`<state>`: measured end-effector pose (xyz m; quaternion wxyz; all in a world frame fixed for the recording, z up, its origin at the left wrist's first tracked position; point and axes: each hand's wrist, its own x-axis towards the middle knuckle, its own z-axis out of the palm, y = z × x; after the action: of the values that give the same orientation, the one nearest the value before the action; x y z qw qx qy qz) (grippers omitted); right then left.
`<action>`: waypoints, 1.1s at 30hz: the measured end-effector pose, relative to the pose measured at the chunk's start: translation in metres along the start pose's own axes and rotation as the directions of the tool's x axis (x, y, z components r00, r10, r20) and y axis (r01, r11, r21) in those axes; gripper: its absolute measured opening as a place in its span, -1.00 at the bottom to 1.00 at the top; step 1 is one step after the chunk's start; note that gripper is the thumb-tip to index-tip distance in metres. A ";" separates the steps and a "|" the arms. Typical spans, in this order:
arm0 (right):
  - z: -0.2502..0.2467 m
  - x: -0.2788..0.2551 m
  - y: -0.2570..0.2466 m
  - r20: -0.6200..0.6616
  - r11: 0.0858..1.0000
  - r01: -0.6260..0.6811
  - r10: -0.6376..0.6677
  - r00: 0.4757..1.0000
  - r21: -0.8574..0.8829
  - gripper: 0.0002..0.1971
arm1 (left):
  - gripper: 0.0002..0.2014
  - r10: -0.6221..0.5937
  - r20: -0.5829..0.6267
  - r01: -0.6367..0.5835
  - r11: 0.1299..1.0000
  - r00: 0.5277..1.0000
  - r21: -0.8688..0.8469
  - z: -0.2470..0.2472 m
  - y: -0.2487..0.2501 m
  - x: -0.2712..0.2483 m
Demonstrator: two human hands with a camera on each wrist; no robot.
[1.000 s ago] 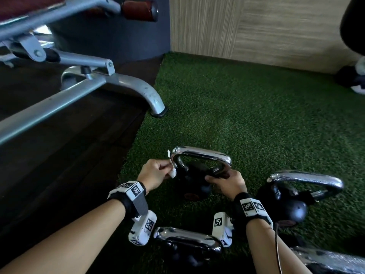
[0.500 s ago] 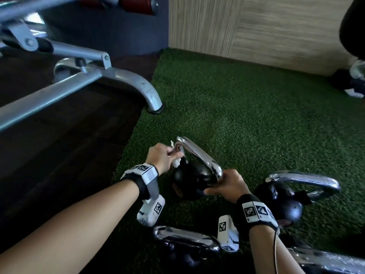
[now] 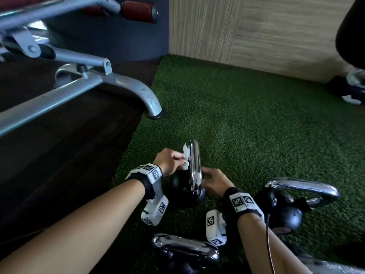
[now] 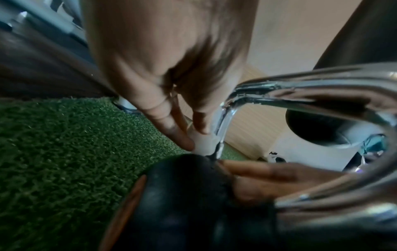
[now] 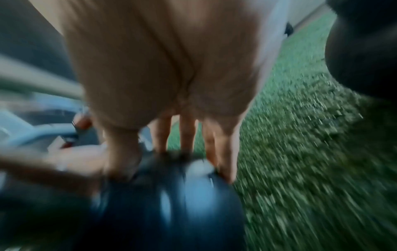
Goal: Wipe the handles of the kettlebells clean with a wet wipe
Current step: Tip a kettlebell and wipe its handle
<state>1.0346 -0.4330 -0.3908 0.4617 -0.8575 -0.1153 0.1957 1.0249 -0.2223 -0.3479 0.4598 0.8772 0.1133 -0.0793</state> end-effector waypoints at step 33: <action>0.010 -0.001 0.013 -0.102 0.998 0.017 -0.010 0.995 0.067 -0.65 | -0.84 0.282 0.179 -0.206 0.913 0.943 -0.353 -0.040 0.024 -0.041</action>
<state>1.0297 -0.4332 -0.4063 0.4970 -0.8494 -0.0906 0.1523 0.9933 -0.2083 -0.2966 0.6161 0.7803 -0.0390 -0.1000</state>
